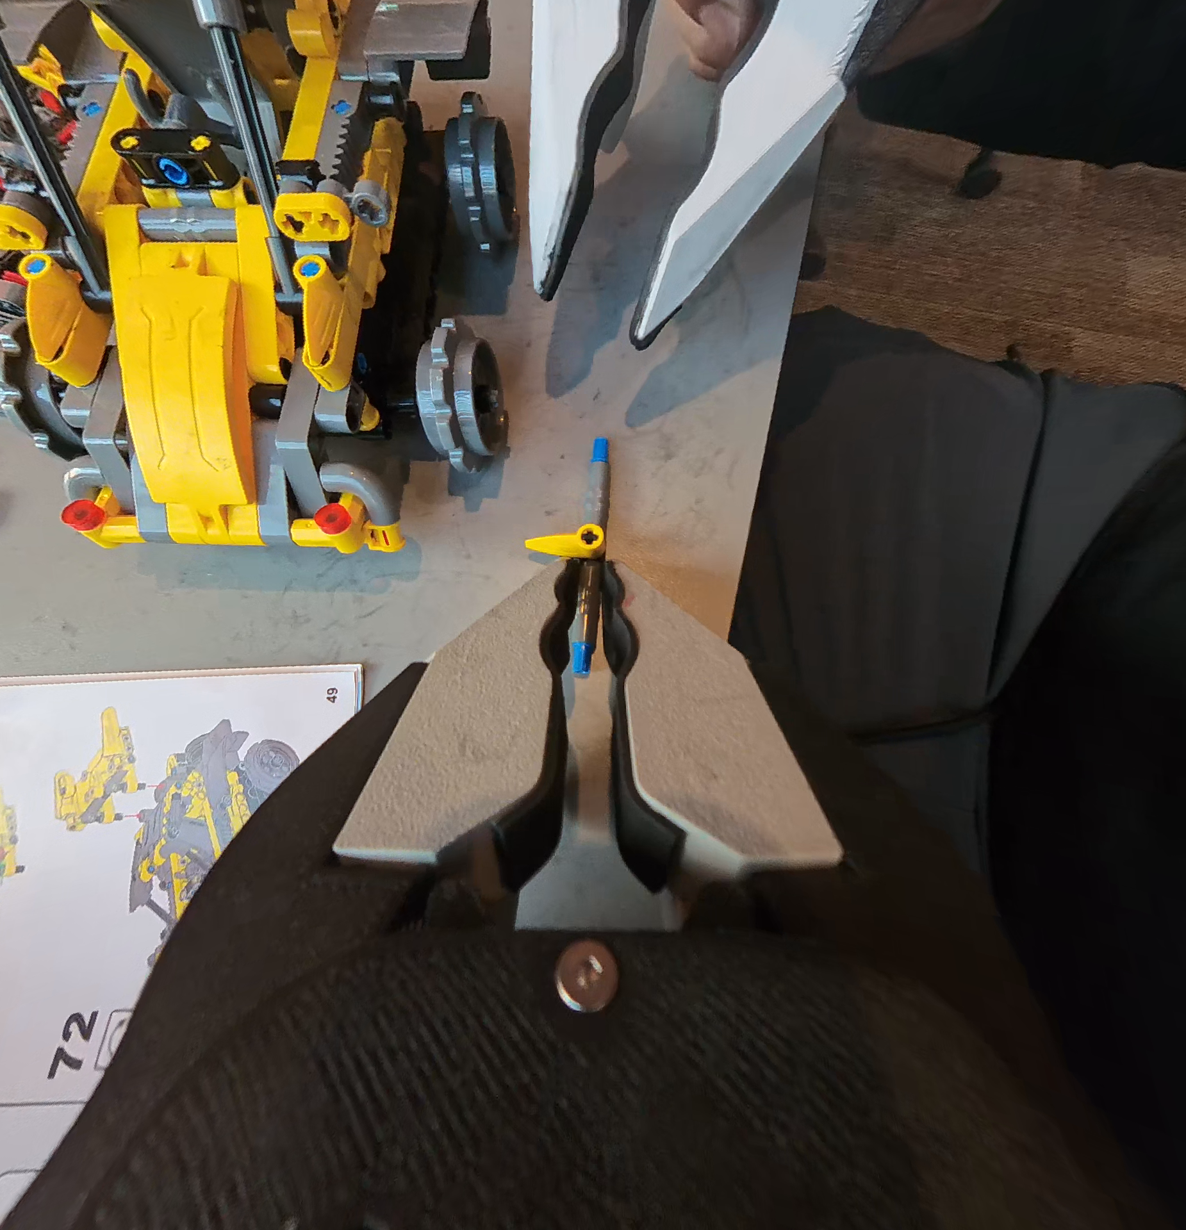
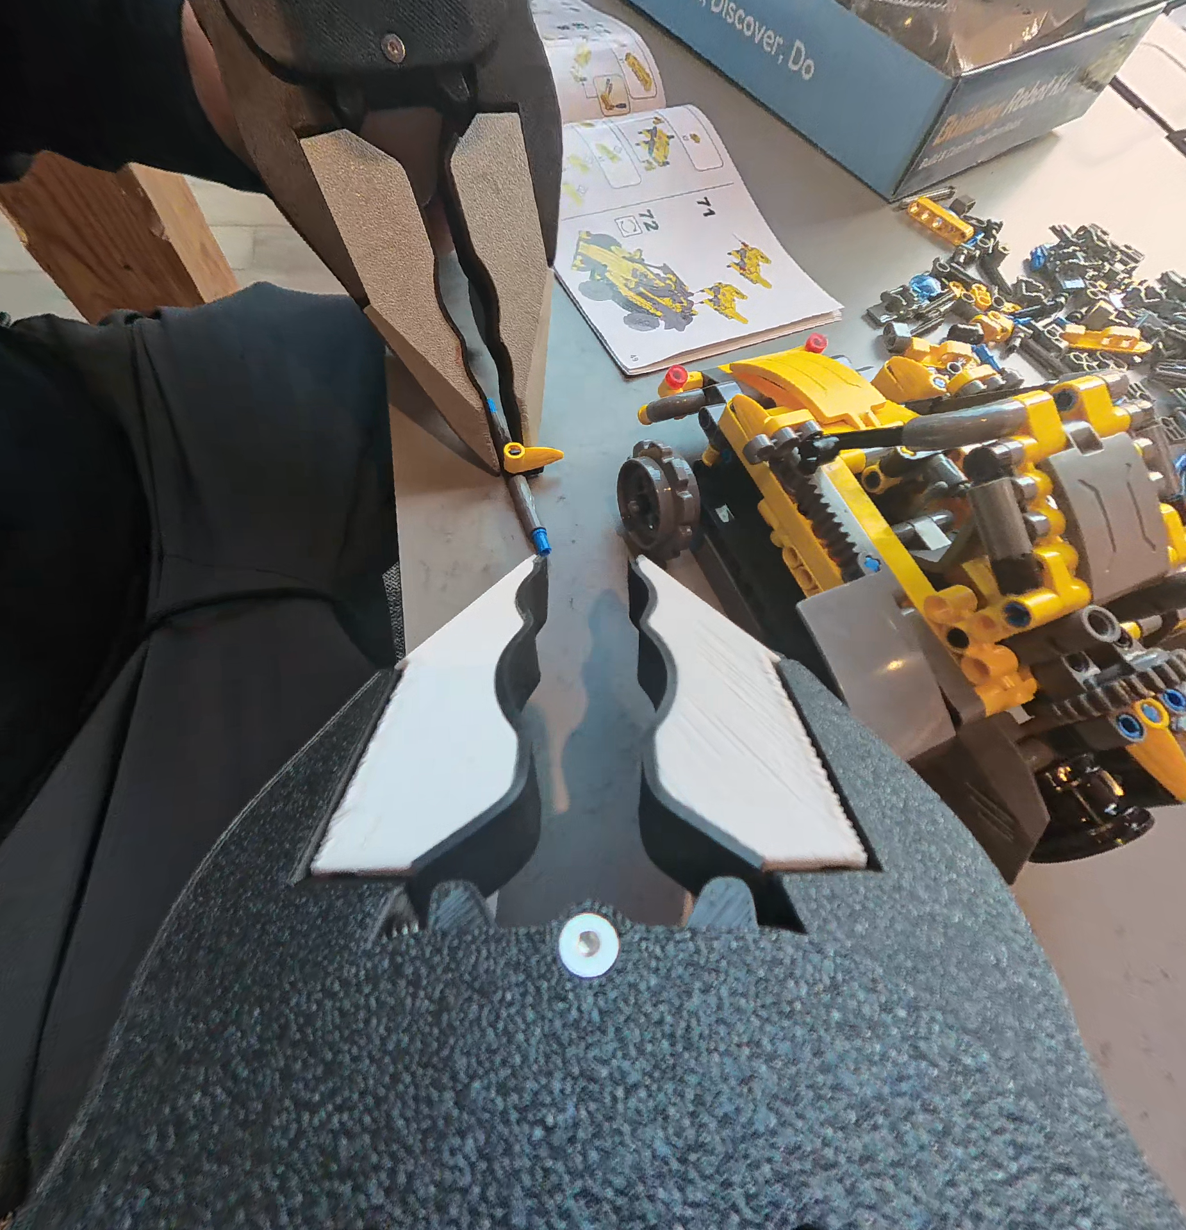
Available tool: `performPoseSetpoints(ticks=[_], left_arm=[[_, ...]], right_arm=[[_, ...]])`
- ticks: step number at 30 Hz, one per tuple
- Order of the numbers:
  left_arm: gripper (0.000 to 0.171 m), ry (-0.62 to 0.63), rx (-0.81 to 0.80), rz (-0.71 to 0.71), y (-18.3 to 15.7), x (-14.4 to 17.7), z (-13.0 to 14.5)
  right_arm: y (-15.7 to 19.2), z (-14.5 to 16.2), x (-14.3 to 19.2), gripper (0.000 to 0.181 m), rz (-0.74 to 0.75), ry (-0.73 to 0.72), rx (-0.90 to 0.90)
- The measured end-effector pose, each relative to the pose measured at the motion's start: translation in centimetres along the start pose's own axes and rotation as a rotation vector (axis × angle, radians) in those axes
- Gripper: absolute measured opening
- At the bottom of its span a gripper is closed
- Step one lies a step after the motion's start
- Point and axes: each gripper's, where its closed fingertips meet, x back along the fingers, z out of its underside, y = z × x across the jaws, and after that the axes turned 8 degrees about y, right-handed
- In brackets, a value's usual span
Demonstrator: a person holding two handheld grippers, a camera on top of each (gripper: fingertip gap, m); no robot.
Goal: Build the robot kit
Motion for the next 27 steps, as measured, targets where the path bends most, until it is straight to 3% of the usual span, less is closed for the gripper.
performPoseSetpoints(ticks=[27], left_arm=[[0.003, 0.0, 0.007, 0.038, -0.25, 0.01, 0.01]], right_arm=[[-0.54, 0.04, -0.19, 0.031, 0.0, 0.006, 0.005]])
